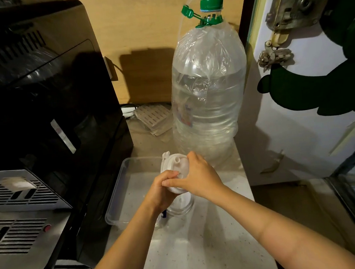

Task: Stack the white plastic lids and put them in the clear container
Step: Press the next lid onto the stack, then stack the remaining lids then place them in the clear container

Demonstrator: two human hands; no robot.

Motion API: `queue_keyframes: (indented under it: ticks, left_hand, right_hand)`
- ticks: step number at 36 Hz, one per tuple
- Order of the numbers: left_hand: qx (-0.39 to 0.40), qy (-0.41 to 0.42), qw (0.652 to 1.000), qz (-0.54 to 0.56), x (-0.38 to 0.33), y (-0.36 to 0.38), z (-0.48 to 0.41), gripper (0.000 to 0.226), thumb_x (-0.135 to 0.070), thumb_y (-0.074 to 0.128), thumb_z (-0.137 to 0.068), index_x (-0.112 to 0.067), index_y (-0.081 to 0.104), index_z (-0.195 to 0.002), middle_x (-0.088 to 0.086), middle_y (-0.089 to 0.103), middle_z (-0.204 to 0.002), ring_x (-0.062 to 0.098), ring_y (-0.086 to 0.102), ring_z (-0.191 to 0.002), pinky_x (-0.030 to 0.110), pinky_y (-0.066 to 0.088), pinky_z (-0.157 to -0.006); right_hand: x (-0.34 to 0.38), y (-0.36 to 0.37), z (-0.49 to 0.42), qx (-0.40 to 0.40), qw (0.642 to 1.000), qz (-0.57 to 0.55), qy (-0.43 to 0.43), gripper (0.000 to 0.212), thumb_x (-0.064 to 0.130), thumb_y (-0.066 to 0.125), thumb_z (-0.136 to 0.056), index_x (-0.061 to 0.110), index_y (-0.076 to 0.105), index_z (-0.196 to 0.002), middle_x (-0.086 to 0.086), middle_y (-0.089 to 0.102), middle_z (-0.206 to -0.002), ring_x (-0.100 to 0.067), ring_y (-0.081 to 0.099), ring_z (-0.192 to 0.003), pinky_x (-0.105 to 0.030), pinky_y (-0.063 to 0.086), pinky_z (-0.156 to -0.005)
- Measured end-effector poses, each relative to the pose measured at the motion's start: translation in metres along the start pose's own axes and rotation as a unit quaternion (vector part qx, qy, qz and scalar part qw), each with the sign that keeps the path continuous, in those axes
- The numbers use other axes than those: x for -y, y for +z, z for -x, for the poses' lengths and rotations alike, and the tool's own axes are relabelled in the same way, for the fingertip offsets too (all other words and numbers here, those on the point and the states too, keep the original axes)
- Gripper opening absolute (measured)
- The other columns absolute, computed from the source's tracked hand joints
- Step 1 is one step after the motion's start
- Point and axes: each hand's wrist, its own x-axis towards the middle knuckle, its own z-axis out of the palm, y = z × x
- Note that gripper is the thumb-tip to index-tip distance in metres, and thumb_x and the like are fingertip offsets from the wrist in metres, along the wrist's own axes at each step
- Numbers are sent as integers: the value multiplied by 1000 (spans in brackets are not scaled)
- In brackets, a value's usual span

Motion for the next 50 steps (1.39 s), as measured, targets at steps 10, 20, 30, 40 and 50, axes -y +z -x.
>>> queue_keyframes:
  ticks: [10, 20, 30, 40, 50]
  left_hand:
    - [-25, -13, 999, 27, 3, -9, -6, 55, -24, 65, -49, -2, 63, -99, 10, 70, -76, 21, 66, -75, 28, 54, -67]
    - [-30, -12, 998, 56, -3, -18, -9, 56, -25, 71, -42, -9, 65, -96, 7, 73, -81, 17, 69, -78, 30, 56, -70]
    - [-86, -26, 992, 94, -10, -21, -6, 69, -23, 76, -33, -13, 58, -100, 14, 56, -98, 27, 55, -93, 31, 58, -59]
    - [-103, -42, 990, 83, -15, -25, -3, 93, -37, 87, -18, -18, 56, -104, 14, 54, -105, 31, 49, -105, 32, 59, -63]
    - [-100, -46, 991, 81, -15, -29, -1, 89, -37, 87, -24, -18, 56, -106, 14, 53, -107, 33, 45, -109, 34, 57, -67]
  right_hand:
    - [-6, 4, -8, 50, 999, -3, -4, 82, 53, 77, -62, 9, 42, -122, -5, 51, -126, -21, 49, -116, -25, 39, -84]
    - [-17, -6, -30, 163, 983, -85, -18, 79, 37, 75, -74, 15, 35, -139, 7, 48, -122, -16, 49, -120, -25, 40, -96]
    - [-77, -22, -77, 196, 980, 44, 3, 103, 24, 81, -69, 19, 17, -149, -8, 25, -155, -23, 28, -141, -34, 31, -114]
    - [-103, 14, -89, 244, 961, 130, 9, 103, 25, 83, -66, 13, 21, -147, -10, 29, -153, -27, 32, -139, -33, 33, -111]
    - [-112, 33, -97, 214, 945, 247, -28, 104, 38, 83, -58, 14, 26, -142, -7, 31, -149, -28, 32, -136, -40, 37, -109]
